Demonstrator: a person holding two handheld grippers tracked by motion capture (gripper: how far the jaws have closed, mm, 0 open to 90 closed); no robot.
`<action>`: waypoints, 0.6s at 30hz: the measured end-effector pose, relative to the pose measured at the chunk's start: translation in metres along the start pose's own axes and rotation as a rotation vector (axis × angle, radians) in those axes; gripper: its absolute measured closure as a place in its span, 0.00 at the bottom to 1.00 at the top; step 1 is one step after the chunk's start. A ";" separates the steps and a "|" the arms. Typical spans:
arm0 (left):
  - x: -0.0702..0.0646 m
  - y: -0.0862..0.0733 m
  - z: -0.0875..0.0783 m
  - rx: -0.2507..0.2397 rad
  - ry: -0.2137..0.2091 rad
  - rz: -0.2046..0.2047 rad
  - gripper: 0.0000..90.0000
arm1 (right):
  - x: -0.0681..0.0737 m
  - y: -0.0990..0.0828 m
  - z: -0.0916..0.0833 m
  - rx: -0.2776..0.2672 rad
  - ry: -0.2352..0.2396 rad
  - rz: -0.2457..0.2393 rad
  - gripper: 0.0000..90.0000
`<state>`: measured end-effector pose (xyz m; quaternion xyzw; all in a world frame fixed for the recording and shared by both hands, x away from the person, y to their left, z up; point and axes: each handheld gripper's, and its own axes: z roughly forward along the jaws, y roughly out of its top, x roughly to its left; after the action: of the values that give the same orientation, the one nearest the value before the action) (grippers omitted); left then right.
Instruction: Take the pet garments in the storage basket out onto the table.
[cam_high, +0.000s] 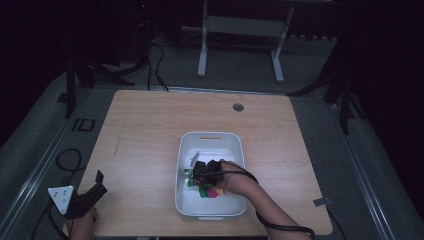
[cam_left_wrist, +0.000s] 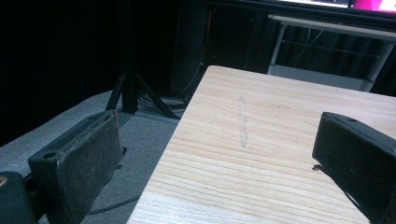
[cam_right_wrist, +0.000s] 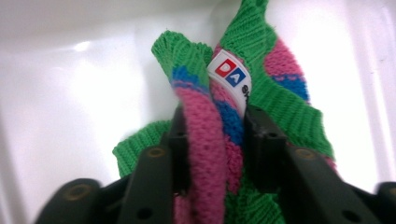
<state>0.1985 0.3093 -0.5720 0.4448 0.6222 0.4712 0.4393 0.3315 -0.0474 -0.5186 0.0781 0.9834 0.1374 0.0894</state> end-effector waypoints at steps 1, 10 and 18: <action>0.000 0.000 0.000 0.001 0.000 0.001 0.02 | -0.001 -0.001 -0.003 -0.015 0.000 0.001 0.77; 0.000 0.000 0.000 0.003 0.003 0.000 0.02 | -0.009 -0.007 -0.037 -0.100 -0.019 0.029 0.79; 0.000 0.000 0.000 0.004 0.006 -0.001 0.02 | -0.015 -0.005 -0.103 -0.236 -0.050 0.023 0.79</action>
<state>0.1989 0.3090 -0.5719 0.4439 0.6246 0.4711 0.4368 0.3248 -0.0813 -0.4202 0.0818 0.9568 0.2514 0.1210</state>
